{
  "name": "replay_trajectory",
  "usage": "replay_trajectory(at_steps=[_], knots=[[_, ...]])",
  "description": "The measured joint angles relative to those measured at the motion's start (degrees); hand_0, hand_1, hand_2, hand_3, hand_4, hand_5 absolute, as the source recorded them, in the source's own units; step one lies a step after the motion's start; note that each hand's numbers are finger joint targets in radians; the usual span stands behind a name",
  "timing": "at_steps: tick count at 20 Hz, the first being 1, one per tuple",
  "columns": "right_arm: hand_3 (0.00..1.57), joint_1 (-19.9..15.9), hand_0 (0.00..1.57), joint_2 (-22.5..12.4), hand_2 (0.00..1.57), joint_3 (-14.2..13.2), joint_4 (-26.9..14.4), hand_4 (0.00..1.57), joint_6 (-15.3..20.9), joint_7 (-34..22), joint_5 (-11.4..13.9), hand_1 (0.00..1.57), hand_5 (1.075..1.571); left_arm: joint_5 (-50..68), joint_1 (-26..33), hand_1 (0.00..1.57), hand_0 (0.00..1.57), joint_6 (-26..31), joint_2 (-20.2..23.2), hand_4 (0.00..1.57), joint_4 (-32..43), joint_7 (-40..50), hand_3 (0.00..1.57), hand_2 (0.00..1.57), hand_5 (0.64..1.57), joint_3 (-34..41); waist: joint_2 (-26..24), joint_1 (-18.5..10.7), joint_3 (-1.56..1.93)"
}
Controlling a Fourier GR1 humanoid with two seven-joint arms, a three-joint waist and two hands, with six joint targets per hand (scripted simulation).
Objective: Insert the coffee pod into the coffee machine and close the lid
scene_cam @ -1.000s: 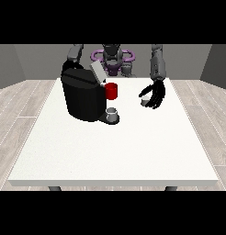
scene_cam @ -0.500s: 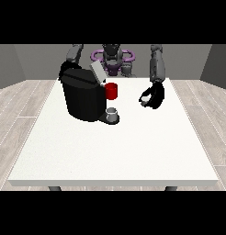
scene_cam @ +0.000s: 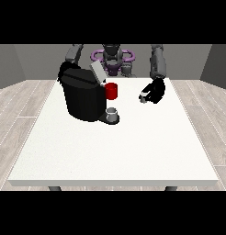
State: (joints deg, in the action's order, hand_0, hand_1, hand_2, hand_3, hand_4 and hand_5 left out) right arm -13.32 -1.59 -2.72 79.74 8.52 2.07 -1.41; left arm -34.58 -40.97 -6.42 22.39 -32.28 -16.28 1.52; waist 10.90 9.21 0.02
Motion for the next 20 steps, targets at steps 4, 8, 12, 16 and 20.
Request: replay_trajectory(at_steps=[4,8,12,16,20], knots=[[0.00,0.7,0.00,-0.5,0.00,-0.5,-2.6,0.49,-1.1,1.8,-0.4,0.00,1.571,0.3,-2.9,1.29,1.29,3.2,0.1,0.56,-1.6,0.1,1.34,1.36,1.571,0.0,-1.0,0.0,0.00],[0.00,-0.4,0.00,-0.9,0.00,-1.0,-4.0,0.41,-1.3,1.0,-0.7,0.00,1.571,0.5,-5.6,1.26,1.26,7.0,0.8,0.54,-2.9,0.6,1.29,1.33,1.571,0.0,-2.5,-0.6,0.00],[0.00,-0.8,0.00,-0.1,0.00,-0.4,-4.2,0.50,-0.9,1.6,-0.4,0.00,1.571,0.4,-7.3,1.26,1.26,8.8,1.4,0.54,-3.5,1.1,1.29,1.33,1.571,0.6,-2.9,-0.2,-0.01],[0.00,-0.3,0.00,-0.1,0.00,0.0,-3.6,0.50,-1.7,1.5,-0.8,0.00,1.571,0.2,-8.7,1.25,1.25,9.9,1.7,0.56,-3.9,1.5,1.29,1.33,1.571,1.1,-3.3,0.9,-0.01],[0.00,-0.3,0.00,0.5,0.00,0.7,-3.5,0.50,-1.3,2.3,-0.5,0.00,1.571,0.4,-12.1,1.01,1.01,12.0,2.7,0.54,-4.6,3.0,1.22,1.20,1.571,1.9,-3.2,2.0,-0.01]])
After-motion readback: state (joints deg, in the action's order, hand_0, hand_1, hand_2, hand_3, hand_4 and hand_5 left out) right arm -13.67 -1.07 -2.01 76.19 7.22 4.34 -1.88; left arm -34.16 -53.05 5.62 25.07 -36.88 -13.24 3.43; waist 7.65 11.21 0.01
